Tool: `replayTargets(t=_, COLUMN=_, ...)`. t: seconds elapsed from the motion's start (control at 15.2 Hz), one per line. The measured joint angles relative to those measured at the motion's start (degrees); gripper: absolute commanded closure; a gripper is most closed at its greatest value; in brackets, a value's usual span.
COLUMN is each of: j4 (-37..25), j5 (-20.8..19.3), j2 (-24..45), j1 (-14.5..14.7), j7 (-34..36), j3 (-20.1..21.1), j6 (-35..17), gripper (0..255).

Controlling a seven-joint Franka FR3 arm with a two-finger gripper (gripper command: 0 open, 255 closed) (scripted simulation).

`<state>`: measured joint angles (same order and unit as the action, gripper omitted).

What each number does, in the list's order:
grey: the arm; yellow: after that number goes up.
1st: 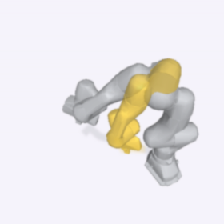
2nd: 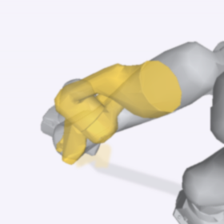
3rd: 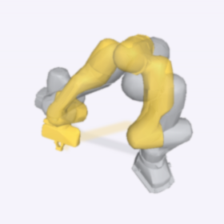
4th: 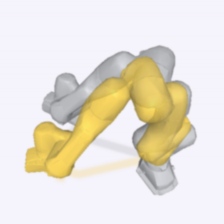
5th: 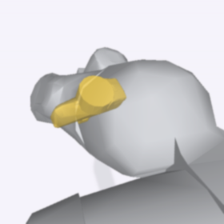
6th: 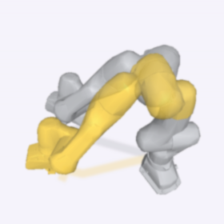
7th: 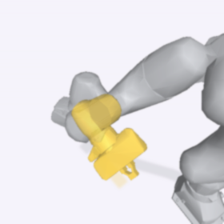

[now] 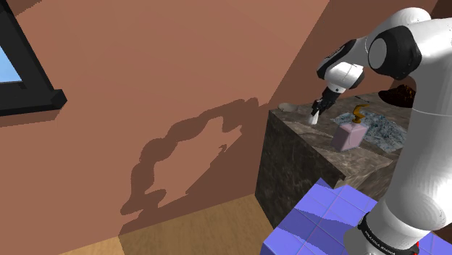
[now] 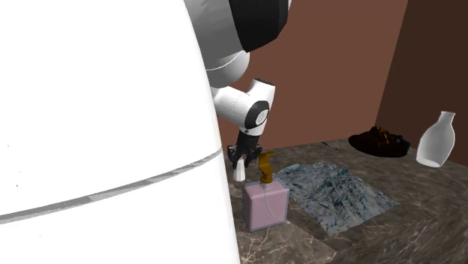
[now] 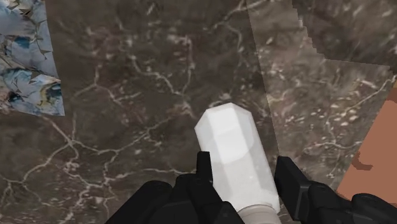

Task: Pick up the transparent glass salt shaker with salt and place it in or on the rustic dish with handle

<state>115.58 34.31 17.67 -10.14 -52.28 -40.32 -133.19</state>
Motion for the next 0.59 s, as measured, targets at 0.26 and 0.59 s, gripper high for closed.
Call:
replayTargets(t=0.26, j4=-0.7, j5=-2.2, j2=-1.8, j1=0.7, j7=1.8, j3=-1.0, j6=1.7, gripper=255)
replayTargets(t=0.59, j4=-1.7, j5=-5.4, j2=-4.4, j1=1.8, j7=4.4, j3=-2.2, j6=4.2, gripper=255)
